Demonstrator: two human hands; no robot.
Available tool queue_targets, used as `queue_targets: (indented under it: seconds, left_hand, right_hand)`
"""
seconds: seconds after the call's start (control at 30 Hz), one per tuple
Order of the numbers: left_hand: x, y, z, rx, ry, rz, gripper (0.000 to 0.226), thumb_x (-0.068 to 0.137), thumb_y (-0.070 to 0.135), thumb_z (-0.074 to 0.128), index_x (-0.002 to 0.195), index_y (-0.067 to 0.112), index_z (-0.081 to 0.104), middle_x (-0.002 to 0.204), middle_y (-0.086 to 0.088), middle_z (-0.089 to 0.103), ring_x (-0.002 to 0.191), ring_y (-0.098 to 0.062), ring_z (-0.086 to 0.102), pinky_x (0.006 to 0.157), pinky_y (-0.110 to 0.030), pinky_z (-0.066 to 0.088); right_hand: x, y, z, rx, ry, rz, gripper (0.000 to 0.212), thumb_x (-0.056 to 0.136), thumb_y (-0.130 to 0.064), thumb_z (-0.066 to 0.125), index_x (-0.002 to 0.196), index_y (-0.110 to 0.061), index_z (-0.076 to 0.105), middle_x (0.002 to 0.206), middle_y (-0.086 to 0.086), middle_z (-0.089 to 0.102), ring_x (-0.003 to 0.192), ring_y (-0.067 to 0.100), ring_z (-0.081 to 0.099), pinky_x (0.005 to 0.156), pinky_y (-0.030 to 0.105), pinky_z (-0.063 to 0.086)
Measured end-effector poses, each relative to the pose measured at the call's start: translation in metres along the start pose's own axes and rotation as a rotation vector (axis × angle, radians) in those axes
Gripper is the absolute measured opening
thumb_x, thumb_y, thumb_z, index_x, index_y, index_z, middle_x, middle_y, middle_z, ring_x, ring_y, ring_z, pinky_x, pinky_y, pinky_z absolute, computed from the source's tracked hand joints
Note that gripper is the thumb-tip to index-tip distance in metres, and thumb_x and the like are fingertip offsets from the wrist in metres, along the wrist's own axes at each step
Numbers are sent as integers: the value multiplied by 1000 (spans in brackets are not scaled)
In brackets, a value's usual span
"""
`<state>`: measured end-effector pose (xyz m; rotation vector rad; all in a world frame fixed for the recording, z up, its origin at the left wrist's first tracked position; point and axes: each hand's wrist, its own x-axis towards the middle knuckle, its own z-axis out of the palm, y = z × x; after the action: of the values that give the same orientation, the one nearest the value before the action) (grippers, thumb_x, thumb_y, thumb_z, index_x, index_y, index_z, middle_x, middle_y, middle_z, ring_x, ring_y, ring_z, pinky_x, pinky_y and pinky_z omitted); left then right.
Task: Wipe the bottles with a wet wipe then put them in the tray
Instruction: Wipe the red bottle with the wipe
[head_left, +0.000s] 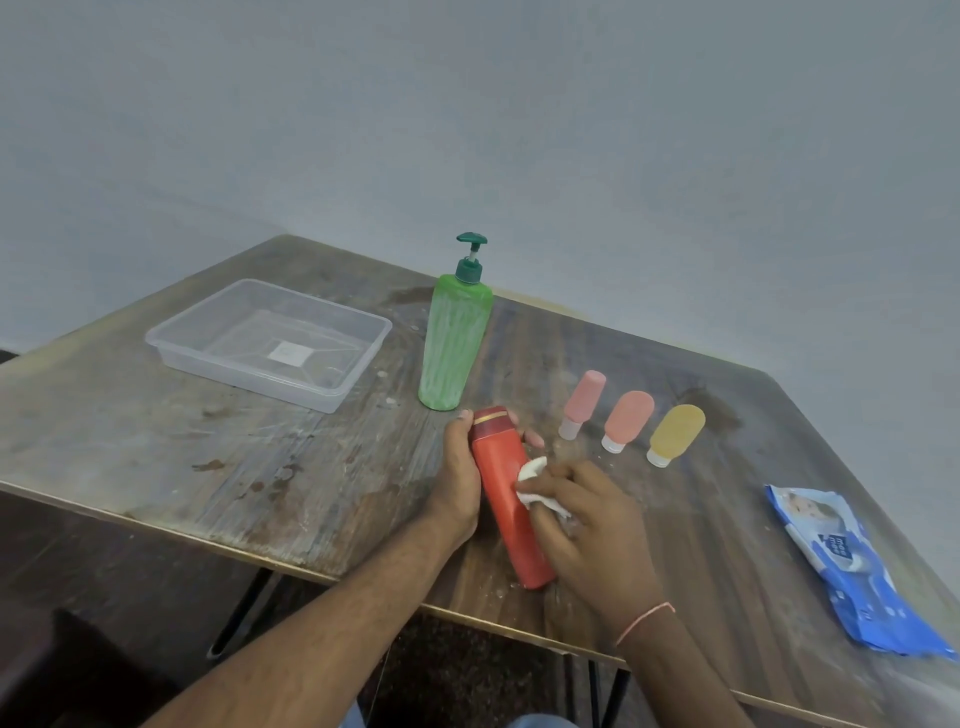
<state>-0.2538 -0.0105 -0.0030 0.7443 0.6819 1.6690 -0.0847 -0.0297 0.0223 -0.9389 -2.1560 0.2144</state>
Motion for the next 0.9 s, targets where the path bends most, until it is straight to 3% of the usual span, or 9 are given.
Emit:
queue_targets:
  seconds: [0.07,0.2,0.33,0.47,0.6,0.73,0.9]
  left_hand:
    - [0,0,1,-4,21,-13,58,99,53,26,96,12,66,94,-15,71,83,-28,67,78,-40,55]
    - [1,-1,0,11,111,-45,68,108,47,20,89,13,76,83,-14,74,80,-25,72,76,-35,59]
    - [2,-1,-4,-12,129,-65,67,107,51,22,90,16,77,86,-13,73,80,-25,71,79,-39,56]
    - [4,-3,-5,-27,93,-41,60,104,51,25,95,13,71,87,-12,69,77,-26,65,74,-38,54]
    - [3,-2,-6,-1,46,-27,60,95,58,32,103,11,69,92,-15,67,75,-28,65,76,-41,54]
    - [0,-1,-4,20,32,-1,60,102,53,27,105,9,66,91,-15,66,74,-28,65,73,-40,55]
    - [3,0,-7,21,78,2,60,93,59,34,102,12,70,92,-15,68,78,-28,63,78,-44,50]
  right_hand:
    - [9,-8,6,-3,0,-37,26,93,-29,64,111,-33,83,109,-13,67,100,6,65,83,20,52]
    - [31,-15,14,-56,-2,-106,28,96,-27,63,118,-27,81,107,-5,67,97,17,66,78,37,57]
    - [26,-14,10,-73,-42,-155,32,95,-29,62,121,-28,80,112,-5,68,100,19,66,80,40,58]
    - [-5,-2,0,-73,-94,-137,28,97,-32,65,121,-30,80,116,-9,67,104,14,65,82,37,58]
    - [-44,11,-7,-28,-73,-91,31,93,-18,73,120,-32,80,114,-13,66,100,8,67,78,29,57]
    - [-62,10,-14,-8,-51,-68,36,87,-9,77,116,-29,82,107,-14,65,94,3,65,78,15,48]
    - [-54,13,-1,-8,-47,-34,29,93,-17,73,118,-30,81,112,-13,66,99,6,67,78,23,55]
